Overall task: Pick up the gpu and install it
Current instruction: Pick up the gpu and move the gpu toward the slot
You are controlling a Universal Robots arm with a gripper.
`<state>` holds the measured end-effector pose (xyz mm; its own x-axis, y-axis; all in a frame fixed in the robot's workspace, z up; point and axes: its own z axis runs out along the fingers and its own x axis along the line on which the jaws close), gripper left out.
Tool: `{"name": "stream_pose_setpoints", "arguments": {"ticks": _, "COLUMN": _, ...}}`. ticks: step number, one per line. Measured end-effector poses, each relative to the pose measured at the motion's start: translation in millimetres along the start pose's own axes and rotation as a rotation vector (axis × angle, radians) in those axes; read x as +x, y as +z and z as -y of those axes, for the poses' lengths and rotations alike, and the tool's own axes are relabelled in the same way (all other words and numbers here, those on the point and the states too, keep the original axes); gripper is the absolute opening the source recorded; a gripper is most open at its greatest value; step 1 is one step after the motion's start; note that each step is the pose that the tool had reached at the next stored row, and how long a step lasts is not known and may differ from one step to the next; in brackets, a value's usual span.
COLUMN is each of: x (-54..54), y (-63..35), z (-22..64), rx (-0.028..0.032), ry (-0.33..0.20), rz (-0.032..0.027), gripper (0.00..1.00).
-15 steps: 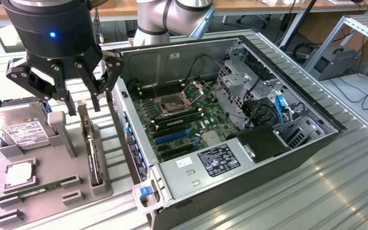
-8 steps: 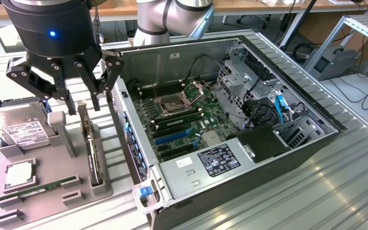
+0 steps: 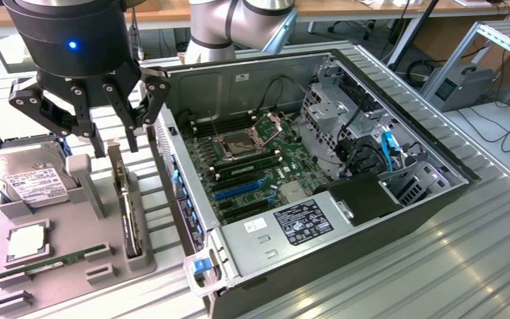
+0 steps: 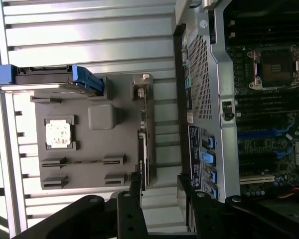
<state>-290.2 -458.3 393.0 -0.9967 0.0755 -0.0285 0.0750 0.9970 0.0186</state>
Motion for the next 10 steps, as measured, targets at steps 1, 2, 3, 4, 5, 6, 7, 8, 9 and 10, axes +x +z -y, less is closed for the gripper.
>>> {"name": "stream_pose_setpoints", "arguments": {"ticks": 1, "x": 0.0, "y": 0.1, "z": -0.2, "rx": 0.0, "ry": 0.0, "rz": 0.0, "gripper": 0.42}}
{"name": "stream_pose_setpoints", "arguments": {"ticks": 2, "x": 0.1, "y": 0.1, "z": -0.4, "rx": 0.0, "ry": 0.0, "rz": 0.0, "gripper": 0.42}}
{"name": "stream_pose_setpoints", "arguments": {"ticks": 3, "x": 0.2, "y": 0.9, "z": -2.4, "rx": -0.0021, "ry": 0.0, "rz": -0.0002, "gripper": 0.42}}
{"name": "stream_pose_setpoints", "arguments": {"ticks": 4, "x": 0.5, "y": 1.2, "z": -5.4, "rx": -0.0022, "ry": 0.0, "rz": -0.0002, "gripper": 0.42}}
{"name": "stream_pose_setpoints", "arguments": {"ticks": 5, "x": 0.5, "y": 1.2, "z": -5.5, "rx": -0.0022, "ry": 0.0, "rz": -0.0002, "gripper": 0.42}}
{"name": "stream_pose_setpoints", "arguments": {"ticks": 6, "x": 0.5, "y": 1.2, "z": -5.5, "rx": -0.0022, "ry": 0.0, "rz": -0.0002, "gripper": 0.42}}
{"name": "stream_pose_setpoints", "arguments": {"ticks": 7, "x": 0.5, "y": 1.2, "z": -5.8, "rx": -0.0022, "ry": 0.0, "rz": -0.0002, "gripper": 0.42}}
{"name": "stream_pose_setpoints", "arguments": {"ticks": 8, "x": 0.5, "y": 1.2, "z": -6.1, "rx": -0.0021, "ry": 0.0, "rz": -0.0002, "gripper": 0.42}}
{"name": "stream_pose_setpoints", "arguments": {"ticks": 9, "x": 0.5, "y": 1.2, "z": -6.2, "rx": -0.0022, "ry": 0.0, "rz": -0.0003, "gripper": 0.42}}
{"name": "stream_pose_setpoints", "arguments": {"ticks": 10, "x": 0.7, "y": 1.3, "z": -9.0, "rx": -0.0022, "ry": 0.0, "rz": -0.0002, "gripper": 0.42}}
